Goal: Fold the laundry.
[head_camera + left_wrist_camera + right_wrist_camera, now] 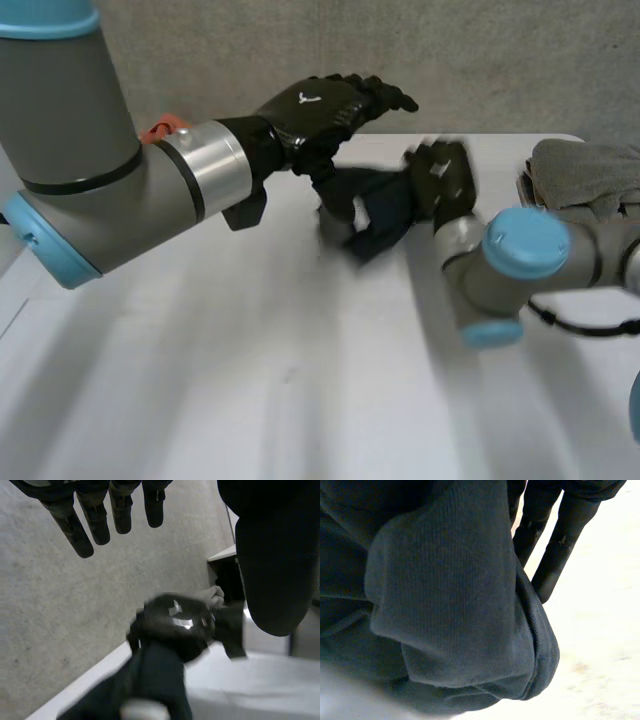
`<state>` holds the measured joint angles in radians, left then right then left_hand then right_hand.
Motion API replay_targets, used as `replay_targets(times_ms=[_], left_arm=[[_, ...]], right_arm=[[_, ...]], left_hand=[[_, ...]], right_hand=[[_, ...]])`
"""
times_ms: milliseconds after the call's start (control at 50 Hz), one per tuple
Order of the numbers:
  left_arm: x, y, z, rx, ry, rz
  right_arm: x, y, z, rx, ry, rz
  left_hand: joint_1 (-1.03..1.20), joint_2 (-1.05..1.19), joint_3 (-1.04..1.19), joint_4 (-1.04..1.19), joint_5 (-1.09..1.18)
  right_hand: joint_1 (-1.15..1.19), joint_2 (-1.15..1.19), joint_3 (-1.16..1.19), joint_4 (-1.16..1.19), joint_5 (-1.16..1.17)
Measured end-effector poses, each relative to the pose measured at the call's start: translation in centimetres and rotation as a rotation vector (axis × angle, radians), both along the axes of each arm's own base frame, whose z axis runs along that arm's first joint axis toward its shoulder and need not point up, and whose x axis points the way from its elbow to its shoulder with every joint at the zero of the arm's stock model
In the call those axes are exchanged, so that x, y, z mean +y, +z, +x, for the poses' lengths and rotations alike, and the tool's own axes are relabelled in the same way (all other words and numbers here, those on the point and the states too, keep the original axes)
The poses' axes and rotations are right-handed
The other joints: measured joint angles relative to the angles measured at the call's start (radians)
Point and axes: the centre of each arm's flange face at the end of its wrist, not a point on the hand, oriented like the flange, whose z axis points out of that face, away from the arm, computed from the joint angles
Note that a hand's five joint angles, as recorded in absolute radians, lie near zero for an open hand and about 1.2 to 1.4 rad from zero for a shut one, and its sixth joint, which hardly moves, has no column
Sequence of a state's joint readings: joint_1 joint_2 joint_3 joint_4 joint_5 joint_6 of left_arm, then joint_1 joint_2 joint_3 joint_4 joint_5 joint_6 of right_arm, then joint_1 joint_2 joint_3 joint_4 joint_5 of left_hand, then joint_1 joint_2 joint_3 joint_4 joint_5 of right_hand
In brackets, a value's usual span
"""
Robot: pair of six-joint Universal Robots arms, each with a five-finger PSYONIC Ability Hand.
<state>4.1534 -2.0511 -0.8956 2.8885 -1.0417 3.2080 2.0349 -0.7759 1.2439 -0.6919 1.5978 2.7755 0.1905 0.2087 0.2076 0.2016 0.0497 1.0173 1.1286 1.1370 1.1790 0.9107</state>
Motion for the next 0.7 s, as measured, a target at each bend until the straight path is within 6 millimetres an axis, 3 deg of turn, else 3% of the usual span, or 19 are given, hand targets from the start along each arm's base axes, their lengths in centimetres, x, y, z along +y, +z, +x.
replay_targets(times_ms=[140,160,200,240,320,420,500,640,700], left_arm=[[0.0,2.1,0.8,0.039,0.018,-0.045],[0.0,2.7,0.9,0.052,0.022,-0.057],[-0.1,3.2,1.1,0.066,0.026,-0.065],[-0.1,3.7,1.2,0.079,0.028,-0.07],[-0.2,4.1,1.3,0.094,0.03,-0.068],[-0.2,3.7,1.3,0.093,0.03,-0.05],[-0.3,2.8,1.1,0.079,0.026,-0.03],[-0.7,0.8,0.7,0.051,0.019,0.001],[-0.8,0.2,0.6,0.043,0.018,0.011]], right_arm=[[-6.3,7.7,-4.5,-0.183,-0.115,-0.179],[-7.8,9.7,-6.2,-0.222,-0.146,-0.225],[-9.5,11.8,-8.3,-0.256,-0.178,-0.274],[-11.0,13.2,-10.6,-0.271,-0.203,-0.311],[-13.6,14.1,-14.3,-0.258,-0.228,-0.337],[-17.1,11.5,-19.9,-0.191,-0.247,-0.292],[-19.0,7.1,-24.0,-0.137,-0.249,-0.208],[-19.7,-1.5,-28.7,-0.057,-0.215,-0.058],[-19.6,-3.5,-30.0,-0.031,-0.221,-0.029]], left_hand=[[0.0,0.0,0.0,0.0,0.0],[0.0,0.0,0.0,0.0,0.0],[0.0,0.0,0.0,0.0,0.0],[0.0,0.0,0.0,0.0,0.0],[0.0,0.0,0.0,0.0,0.0],[0.0,0.0,0.0,0.0,0.0],[0.0,0.0,0.0,0.0,0.0],[0.0,0.0,0.0,0.0,0.0],[0.0,0.0,0.0,0.0,0.0]], right_hand=[[0.0,0.0,0.0,0.004,0.0],[0.0,0.0,0.0,0.004,0.0],[0.0,0.0,0.0,0.004,0.0],[0.0,0.0,0.0,0.004,0.0],[0.0,0.0,0.0,0.007,0.0],[0.0,0.0,0.0,0.007,0.0],[0.0,0.0,0.0,0.007,0.0],[0.0,0.0,0.0,0.007,0.015],[0.0,0.0,0.003,0.005,0.032]])
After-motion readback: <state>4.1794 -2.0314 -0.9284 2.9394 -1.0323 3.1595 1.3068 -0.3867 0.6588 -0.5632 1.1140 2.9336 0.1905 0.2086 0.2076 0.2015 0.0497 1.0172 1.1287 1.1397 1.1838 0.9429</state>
